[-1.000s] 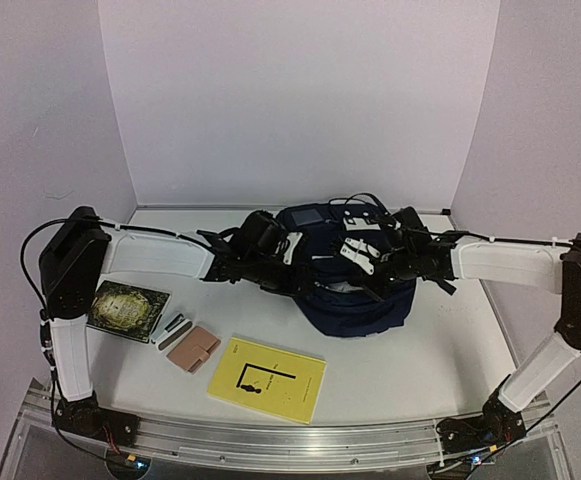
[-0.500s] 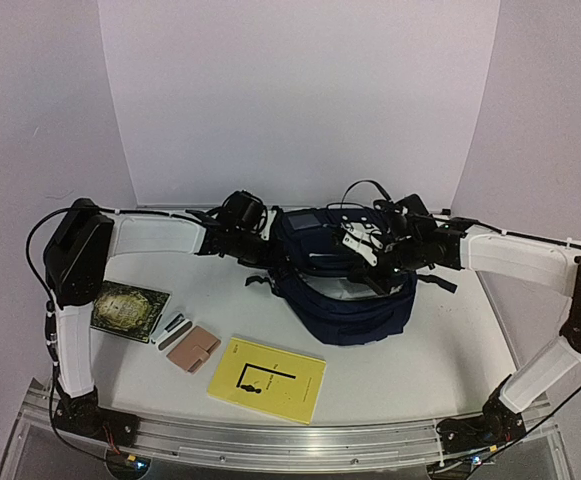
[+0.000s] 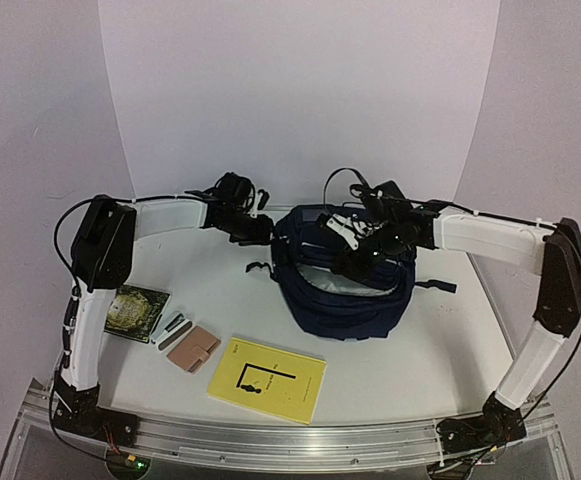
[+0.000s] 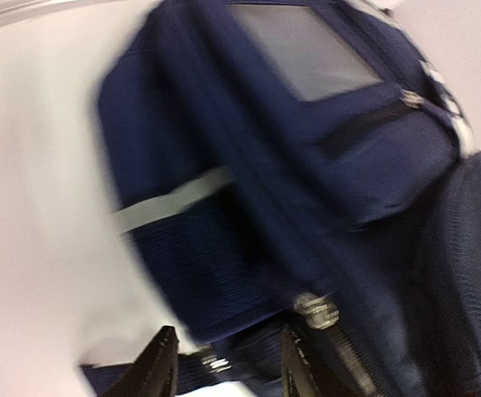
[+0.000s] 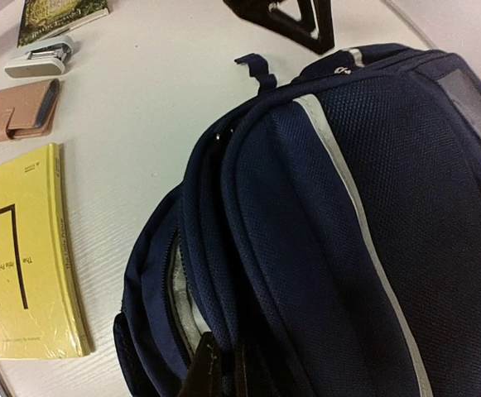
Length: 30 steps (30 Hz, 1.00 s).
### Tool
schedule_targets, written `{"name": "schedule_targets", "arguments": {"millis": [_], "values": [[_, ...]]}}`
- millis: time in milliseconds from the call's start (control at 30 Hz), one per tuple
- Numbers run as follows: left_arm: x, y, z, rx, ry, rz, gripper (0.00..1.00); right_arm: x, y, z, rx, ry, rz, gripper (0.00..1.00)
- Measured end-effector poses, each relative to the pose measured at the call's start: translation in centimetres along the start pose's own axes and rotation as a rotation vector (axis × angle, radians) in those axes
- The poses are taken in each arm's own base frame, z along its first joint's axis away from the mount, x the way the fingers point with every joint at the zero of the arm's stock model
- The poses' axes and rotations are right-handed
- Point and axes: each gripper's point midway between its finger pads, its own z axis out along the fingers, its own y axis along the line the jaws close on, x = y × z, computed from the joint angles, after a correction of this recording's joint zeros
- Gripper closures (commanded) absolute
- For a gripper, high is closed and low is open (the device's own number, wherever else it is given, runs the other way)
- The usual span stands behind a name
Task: Pack the student bag
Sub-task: Unzip the student bag at the center of the board, then pick up the book from the center of the board.
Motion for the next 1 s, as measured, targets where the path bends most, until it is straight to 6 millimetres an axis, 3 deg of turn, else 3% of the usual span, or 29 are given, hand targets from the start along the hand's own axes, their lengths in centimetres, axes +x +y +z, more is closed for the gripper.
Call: {"name": "schedule_targets", "arguments": {"millis": [133, 200, 233, 267, 367, 433, 500, 600, 767, 900, 1000], "values": [[0.8, 4.4, -2.4, -0.076, 0.006, -0.071, 0.17, -0.3, -0.6, 3.2, -0.030, 0.049, 0.088, 1.00], [2.1, 5.1, -4.2, -0.096, 0.022, -0.090, 0.14, -0.8, -1.2, 5.0, -0.035, 0.058, 0.130, 0.99], [2.9, 4.9, -5.2, -0.099, 0.025, -0.094, 0.13, -1.1, -1.6, 5.5, -0.033, 0.056, 0.145, 0.91], [3.7, 4.2, -6.4, -0.096, 0.032, -0.092, 0.12, -1.5, -2.1, 6.1, -0.028, 0.049, 0.162, 0.82], [5.8, 1.0, -9.7, -0.069, 0.029, -0.065, 0.12, -2.5, -3.6, 6.7, -0.014, 0.019, 0.205, 0.38], [7.7, -1.8, -11.9, -0.038, 0.032, -0.036, 0.12, -2.8, -3.9, 6.2, -0.020, 0.003, 0.227, 0.22], [10.1, -4.7, -14.0, 0.011, 0.037, -0.016, 0.13, -2.7, -3.7, 5.1, -0.032, -0.015, 0.249, 0.14], [14.3, -7.3, -16.5, 0.073, 0.069, -0.014, 0.14, -1.5, -1.9, 1.8, -0.074, -0.030, 0.287, 0.10], [21.5, -8.9, -18.1, 0.098, 0.177, -0.044, 0.17, 1.4, 3.2, -3.3, -0.232, -0.059, 0.353, 0.09], [27.3, -9.3, -18.1, 0.077, 0.286, -0.072, 0.17, 5.7, 7.6, -2.6, -0.411, 0.038, 0.454, 0.07], [29.9, -8.3, -18.4, 0.034, 0.330, -0.115, 0.18, 9.1, 10.5, -1.5, -0.508, 0.150, 0.527, 0.07]]}}
